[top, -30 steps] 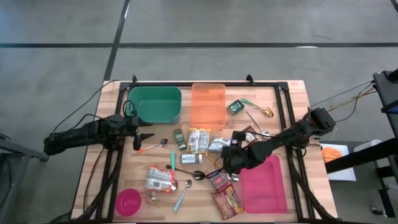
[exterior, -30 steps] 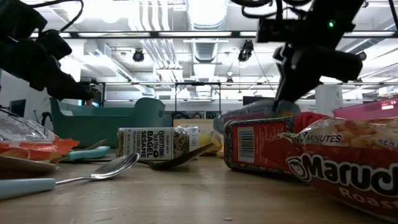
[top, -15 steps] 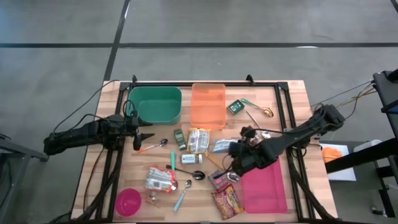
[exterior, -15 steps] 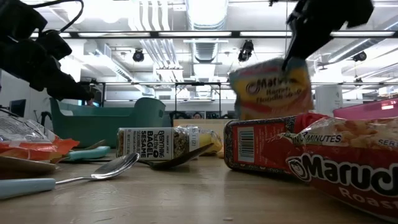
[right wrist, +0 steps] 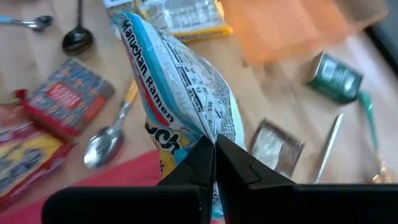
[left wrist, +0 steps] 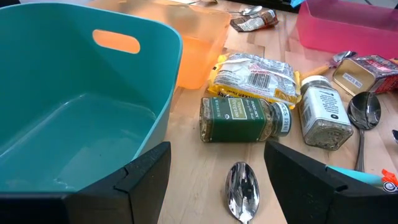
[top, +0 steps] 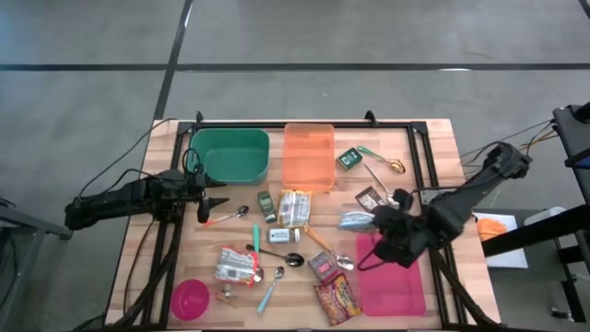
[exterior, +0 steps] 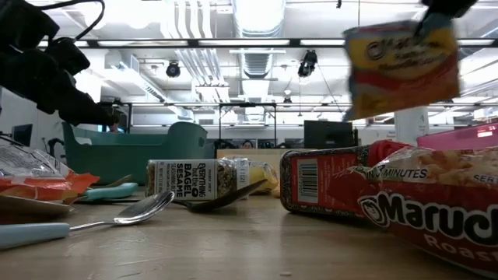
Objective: Pick & Place Food Item
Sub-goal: Put the blue noodle pack into the pink bin
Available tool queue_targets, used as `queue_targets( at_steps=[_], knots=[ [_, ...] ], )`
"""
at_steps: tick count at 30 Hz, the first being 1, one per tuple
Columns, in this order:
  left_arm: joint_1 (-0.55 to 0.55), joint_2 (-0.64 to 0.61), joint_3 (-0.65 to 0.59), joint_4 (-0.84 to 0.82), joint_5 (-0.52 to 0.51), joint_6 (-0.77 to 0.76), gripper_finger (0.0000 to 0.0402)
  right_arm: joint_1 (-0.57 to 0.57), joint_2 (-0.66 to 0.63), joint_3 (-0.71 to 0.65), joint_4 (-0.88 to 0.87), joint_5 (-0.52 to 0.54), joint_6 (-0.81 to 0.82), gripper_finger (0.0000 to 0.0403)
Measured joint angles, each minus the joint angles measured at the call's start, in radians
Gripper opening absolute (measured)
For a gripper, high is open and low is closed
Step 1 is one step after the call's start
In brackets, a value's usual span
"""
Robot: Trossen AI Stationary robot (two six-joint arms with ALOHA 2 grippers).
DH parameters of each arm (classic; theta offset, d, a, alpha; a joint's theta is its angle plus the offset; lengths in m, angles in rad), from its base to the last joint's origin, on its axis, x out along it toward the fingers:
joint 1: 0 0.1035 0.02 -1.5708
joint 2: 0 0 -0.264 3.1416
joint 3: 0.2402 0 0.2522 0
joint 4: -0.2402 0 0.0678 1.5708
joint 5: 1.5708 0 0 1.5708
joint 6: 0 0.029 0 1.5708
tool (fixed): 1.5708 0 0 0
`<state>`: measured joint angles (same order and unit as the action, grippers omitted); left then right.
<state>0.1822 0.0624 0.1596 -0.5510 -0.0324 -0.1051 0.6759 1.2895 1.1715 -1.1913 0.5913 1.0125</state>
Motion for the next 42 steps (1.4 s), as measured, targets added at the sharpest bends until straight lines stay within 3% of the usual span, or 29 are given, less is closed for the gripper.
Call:
queue_targets(
  at_steps=[7, 16, 28, 31, 42],
  knots=[
    [0.0, 0.0, 0.0, 0.0, 0.0, 0.0, 0.0261, 0.116, -0.021, -0.01, -0.01, -0.071, 0.148, 0.0008],
    [0.0, 0.0, -0.001, 0.0, 0.0, 0.0, 0.0261, 0.237, 0.076, -0.015, -0.012, -0.128, 0.251, 0.0008],
    [0.0, 0.0, -0.001, 0.0, 0.0, 0.0, 0.0261, 0.261, 0.175, -0.015, -0.062, -0.154, 0.433, 0.0008],
    [0.0, 0.0, -0.001, 0.0, 0.0, 0.0, 0.0261, 0.275, 0.181, -0.015, -0.066, -0.196, 0.48, 0.0008],
    [0.0, 0.0, -0.001, 0.0, 0.0, 0.0, 0.0261, 0.317, 0.178, -0.017, -0.086, -0.195, 0.588, 0.0008]
  ],
)
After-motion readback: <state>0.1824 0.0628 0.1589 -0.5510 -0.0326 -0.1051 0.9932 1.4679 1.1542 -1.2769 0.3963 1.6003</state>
